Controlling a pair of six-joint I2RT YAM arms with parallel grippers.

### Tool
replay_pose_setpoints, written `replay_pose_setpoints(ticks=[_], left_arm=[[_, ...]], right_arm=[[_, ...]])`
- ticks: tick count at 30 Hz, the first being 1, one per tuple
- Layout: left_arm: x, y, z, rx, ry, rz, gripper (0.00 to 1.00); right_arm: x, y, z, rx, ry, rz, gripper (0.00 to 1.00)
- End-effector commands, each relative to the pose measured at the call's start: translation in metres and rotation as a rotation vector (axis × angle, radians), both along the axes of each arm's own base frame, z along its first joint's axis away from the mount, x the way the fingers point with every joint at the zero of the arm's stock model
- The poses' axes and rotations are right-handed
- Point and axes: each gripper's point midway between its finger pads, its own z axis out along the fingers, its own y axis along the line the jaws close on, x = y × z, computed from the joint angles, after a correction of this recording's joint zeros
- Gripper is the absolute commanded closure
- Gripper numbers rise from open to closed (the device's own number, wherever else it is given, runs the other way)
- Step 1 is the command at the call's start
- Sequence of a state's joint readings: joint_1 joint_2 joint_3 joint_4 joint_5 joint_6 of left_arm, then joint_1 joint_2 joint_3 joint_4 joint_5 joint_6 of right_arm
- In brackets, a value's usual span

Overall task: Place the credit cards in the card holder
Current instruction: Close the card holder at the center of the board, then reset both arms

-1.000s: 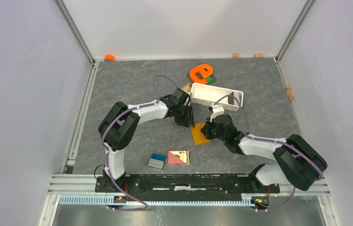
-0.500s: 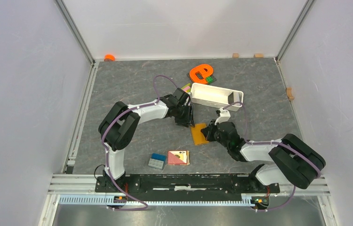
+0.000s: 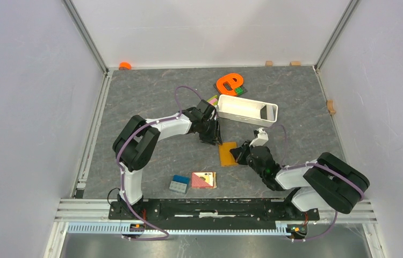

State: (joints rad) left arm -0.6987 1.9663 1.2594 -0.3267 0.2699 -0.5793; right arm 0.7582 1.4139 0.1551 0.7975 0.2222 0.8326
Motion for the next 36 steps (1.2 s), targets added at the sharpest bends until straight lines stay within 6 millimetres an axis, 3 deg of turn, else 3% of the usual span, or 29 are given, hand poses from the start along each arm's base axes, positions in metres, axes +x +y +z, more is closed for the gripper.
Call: replay_pose_setpoints(ticks=[1, 7, 11, 17, 22, 26, 29, 32, 36], left_arm=[[-0.007, 0.025, -0.035, 0.123, 0.062, 0.034, 0.55], [-0.006, 0.025, -0.032, 0.114, 0.057, 0.033, 0.55], [0.003, 0.022, -0.015, 0.078, 0.009, 0.029, 0.5], [0.034, 0.041, 0.023, 0.044, -0.089, 0.089, 0.33], [0.065, 0.079, 0.059, 0.065, -0.194, 0.179, 0.22], [0.083, 0.12, 0.101, 0.119, -0.313, 0.257, 0.14], [0.086, 0.152, 0.136, 0.103, -0.387, 0.344, 0.08], [0.08, 0.19, 0.17, 0.112, -0.457, 0.427, 0.05], [0.057, 0.235, 0.206, 0.205, -0.569, 0.493, 0.02]], right_arm=[[-0.134, -0.117, -0.131, -0.493, 0.54, 0.024, 1.0], [-0.134, -0.116, -0.132, -0.502, 0.538, 0.034, 1.0], [-0.107, -0.096, -0.111, -0.507, 0.444, 0.079, 1.0], [-0.041, -0.048, -0.037, -0.56, 0.24, 0.19, 0.85], [-0.002, -0.02, 0.03, -0.574, 0.121, 0.231, 0.55], [0.02, -0.028, 0.07, -0.603, 0.068, 0.19, 0.34], [0.037, -0.051, 0.088, -0.653, 0.062, 0.123, 0.22], [0.053, -0.081, 0.099, -0.68, 0.08, 0.05, 0.16], [0.065, -0.124, 0.119, -0.667, 0.073, -0.058, 0.13]])
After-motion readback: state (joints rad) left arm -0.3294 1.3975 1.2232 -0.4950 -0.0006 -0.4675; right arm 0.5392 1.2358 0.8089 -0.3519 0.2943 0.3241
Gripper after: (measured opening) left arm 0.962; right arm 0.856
